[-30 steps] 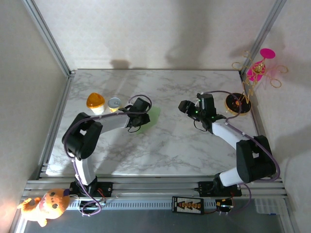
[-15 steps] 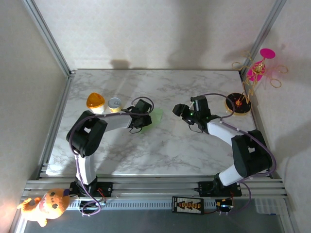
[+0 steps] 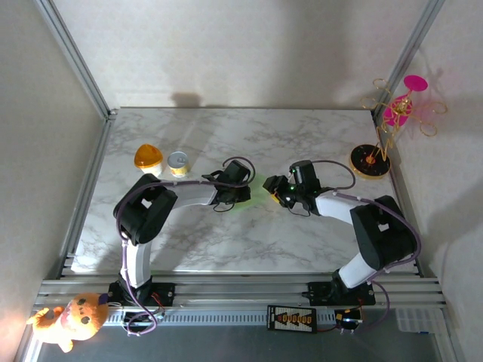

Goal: Fold a paper plane with a square sheet of paper (pick it up from the middle)
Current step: Move the square sheet of paper to the center of the table.

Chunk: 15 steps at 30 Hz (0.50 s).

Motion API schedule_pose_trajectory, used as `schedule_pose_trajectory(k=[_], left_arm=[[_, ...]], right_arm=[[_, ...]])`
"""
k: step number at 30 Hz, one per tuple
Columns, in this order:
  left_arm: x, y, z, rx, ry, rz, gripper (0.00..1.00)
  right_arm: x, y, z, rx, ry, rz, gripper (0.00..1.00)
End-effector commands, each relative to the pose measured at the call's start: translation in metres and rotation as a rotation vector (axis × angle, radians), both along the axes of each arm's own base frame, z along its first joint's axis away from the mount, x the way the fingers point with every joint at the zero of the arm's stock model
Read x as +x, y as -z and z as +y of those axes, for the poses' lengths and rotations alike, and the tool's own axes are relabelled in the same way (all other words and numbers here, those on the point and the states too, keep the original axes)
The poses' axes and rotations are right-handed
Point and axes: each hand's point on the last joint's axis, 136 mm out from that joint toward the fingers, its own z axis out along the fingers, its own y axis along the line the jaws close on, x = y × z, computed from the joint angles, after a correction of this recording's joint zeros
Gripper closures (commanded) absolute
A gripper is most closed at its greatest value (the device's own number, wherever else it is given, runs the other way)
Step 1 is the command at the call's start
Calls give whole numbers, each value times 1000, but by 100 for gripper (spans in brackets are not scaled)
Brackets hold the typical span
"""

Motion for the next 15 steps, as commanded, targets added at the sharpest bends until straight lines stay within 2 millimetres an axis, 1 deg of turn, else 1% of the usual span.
schedule_pose_trajectory(k=[1,6,15], left_arm=[[-13,21,2,34,19,72,85],[-14,23,4,40,13,75,85],[-13,22,4,35,12,74,85]], right_arm=[[-14,14,12,31,-21,78,50],[-19,24,19,31,-27,113,51],[-16,22,34,78,-70,105,55]])
